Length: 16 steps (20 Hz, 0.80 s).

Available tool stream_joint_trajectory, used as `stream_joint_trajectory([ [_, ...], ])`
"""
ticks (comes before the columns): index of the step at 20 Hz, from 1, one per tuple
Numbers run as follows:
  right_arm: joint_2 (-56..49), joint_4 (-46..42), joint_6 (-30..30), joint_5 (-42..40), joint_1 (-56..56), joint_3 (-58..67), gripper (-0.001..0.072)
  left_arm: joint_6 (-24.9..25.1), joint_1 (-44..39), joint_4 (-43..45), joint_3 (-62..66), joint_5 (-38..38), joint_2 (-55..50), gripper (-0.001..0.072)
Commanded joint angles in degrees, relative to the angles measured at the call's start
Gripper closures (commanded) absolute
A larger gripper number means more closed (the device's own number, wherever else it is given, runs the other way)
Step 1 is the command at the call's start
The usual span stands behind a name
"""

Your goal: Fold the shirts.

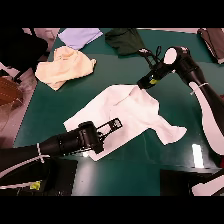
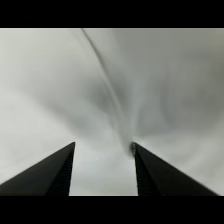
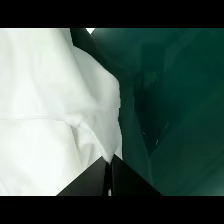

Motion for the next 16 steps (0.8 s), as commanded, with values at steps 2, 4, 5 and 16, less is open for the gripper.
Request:
stream_joint_trajectory([
  [2,0.00,0.02,0.02,0.04,0.07,0.04,0.0698,1.03,-0.09,-2.60,-0.09,0.50,-0.15,0.0294],
  [4,0.00,0.04,0.04,0.15,0.07,0.04,0.0698,1.38,-0.09,-3.28,-0.09,1.64,-0.15,0.0455],
  [5,0.00,0.04,0.07,0.17,0.07,0.04,0.0698,1.57,-0.09,-3.85,-0.09,2.54,-0.15,0.0456],
  [16,3.37,-0.13,0.57,0.15,-2.73,0.04,0.0698,-0.04,0.26,7.93,-0.72,-1.38,4.28,0.0687],
])
